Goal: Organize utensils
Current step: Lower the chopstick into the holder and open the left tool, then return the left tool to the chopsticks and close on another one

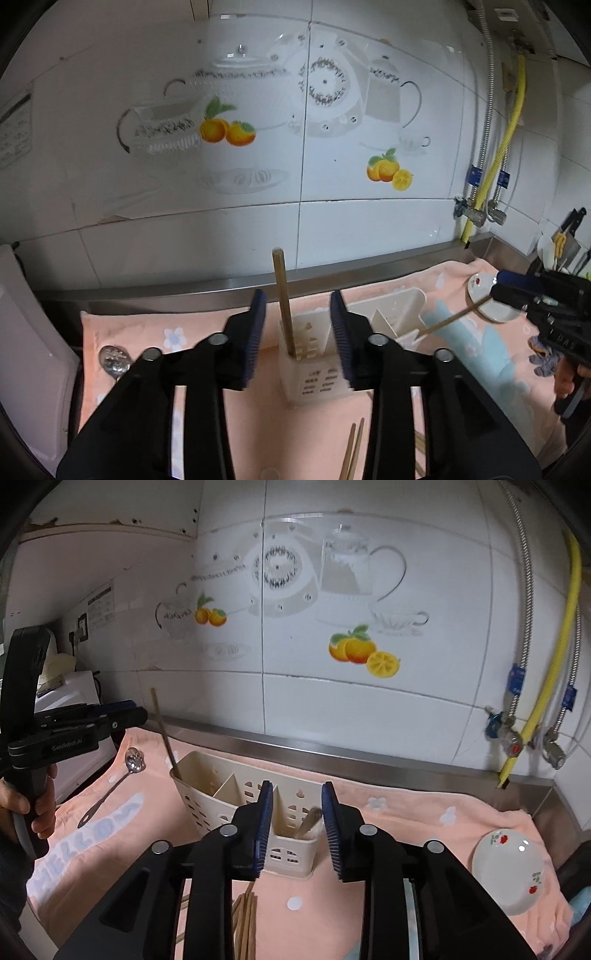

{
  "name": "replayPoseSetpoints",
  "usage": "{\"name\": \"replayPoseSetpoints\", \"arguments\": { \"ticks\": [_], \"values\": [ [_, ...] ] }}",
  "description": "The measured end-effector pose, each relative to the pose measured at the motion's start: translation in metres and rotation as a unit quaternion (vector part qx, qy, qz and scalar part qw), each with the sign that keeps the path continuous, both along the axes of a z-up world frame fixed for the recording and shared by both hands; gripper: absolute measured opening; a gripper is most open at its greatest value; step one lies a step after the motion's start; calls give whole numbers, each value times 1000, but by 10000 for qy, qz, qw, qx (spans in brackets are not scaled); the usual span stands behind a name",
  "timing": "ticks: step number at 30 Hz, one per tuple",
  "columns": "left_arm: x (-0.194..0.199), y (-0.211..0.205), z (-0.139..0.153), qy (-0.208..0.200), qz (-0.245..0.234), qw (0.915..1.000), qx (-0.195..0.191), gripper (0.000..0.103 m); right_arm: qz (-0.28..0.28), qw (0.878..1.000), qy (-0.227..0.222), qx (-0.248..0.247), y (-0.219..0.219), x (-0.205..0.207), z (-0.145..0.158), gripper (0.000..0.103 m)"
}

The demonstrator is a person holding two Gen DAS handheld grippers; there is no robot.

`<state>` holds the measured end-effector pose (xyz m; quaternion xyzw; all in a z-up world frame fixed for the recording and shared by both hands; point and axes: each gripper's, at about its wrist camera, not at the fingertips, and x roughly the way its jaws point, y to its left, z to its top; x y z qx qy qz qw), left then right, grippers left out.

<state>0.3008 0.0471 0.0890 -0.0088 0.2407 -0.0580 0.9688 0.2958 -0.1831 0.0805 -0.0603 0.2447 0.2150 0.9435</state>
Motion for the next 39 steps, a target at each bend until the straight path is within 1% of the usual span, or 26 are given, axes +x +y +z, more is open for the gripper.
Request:
{"name": "replayPoseSetpoints", "arguments": {
  "ticks": [3,6,9,12,16,19,23,26,31,35,36,39],
  "values": [
    [-21,0,-4,8,-47,9999,101,42,19,9999,-124,23,-6,-20,2,35],
    [-44,0,-15,98,-134,9997,157,43,41,9996,-269,0,-10,-45,0,39],
    [-70,-3,-35,240,-258,9991,252,43,121,9993,-346,-40,-12,-75,-7,41],
    [-91,-2,-57,448,-348,9982,196,43,168,9993,-323,-28,-13,-97,-18,43],
    [-115,-2,-84,687,-425,9965,230,43,139,9995,-269,-86,-14,-121,-35,46],
    [-127,-1,-101,865,-457,9949,256,43,82,9995,-248,-160,-15,-136,-48,52],
    [-137,3,-124,1130,-449,9923,248,43,31,9998,-75,-182,-17,-150,-68,54],
    [-142,4,-138,1301,-479,9900,254,43,3,9998,96,-172,-19,-159,-85,60],
    [-148,1,-159,1569,-587,9851,391,43,-122,9990,393,-187,-24,-166,-110,61],
    [-147,-2,-169,1742,-673,9813,464,43,-180,9978,611,-164,-28,-168,-125,61],
    [-147,-3,-171,1768,-692,9807,473,39,-191,9976,652,-162,-29,-169,-128,61],
    [-144,-4,-175,1858,-730,9787,479,34,-231,9968,754,-164,-31,-169,-134,61]
  ]
}}
